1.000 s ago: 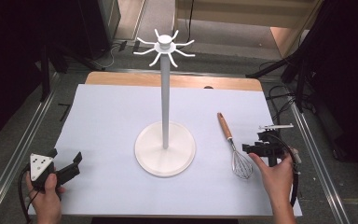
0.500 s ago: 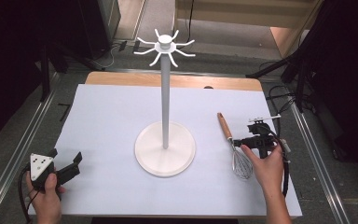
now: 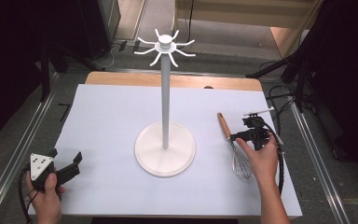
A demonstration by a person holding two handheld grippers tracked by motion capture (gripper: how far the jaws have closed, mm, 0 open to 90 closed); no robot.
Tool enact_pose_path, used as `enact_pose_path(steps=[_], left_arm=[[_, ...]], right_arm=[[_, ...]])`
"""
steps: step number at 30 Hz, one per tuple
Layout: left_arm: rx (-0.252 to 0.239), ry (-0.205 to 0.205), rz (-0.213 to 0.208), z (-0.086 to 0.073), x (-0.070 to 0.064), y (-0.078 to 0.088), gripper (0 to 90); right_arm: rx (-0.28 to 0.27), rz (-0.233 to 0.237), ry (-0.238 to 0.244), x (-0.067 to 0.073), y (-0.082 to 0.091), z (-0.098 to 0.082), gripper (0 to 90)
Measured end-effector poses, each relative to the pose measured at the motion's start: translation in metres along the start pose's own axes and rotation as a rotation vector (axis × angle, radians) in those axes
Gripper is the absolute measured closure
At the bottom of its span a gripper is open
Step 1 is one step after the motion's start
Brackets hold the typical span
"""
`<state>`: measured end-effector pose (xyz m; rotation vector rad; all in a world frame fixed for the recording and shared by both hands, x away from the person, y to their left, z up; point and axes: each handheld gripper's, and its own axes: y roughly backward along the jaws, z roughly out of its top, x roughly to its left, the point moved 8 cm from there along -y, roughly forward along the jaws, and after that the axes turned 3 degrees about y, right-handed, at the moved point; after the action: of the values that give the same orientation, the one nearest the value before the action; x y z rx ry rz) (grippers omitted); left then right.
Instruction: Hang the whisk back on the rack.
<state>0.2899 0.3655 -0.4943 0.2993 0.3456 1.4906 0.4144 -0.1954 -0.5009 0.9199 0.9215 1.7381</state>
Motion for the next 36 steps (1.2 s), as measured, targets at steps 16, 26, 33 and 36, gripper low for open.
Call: enact_pose_path(steps=[16, 26, 33, 36], left_arm=[[0.001, 0.000, 0.000, 0.000, 0.000, 0.000, 15.2], [0.000, 0.000, 0.000, 0.000, 0.000, 0.000, 15.2], [0.002, -0.001, -0.001, 0.000, 0.000, 0.000, 15.2], [0.003, -0.001, 0.000, 0.000, 0.000, 0.000, 15.2]], right_arm=[[0.064, 0.016, 0.026, 0.006, -0.016, 0.012, 55.7], [0.128, 0.003, 0.024, 0.006, -0.027, 0.018, 59.1], [0.188, -0.027, 0.019, 0.008, -0.033, 0.020, 65.0], [0.194, -0.039, 0.025, 0.009, -0.034, 0.022, 67.2]])
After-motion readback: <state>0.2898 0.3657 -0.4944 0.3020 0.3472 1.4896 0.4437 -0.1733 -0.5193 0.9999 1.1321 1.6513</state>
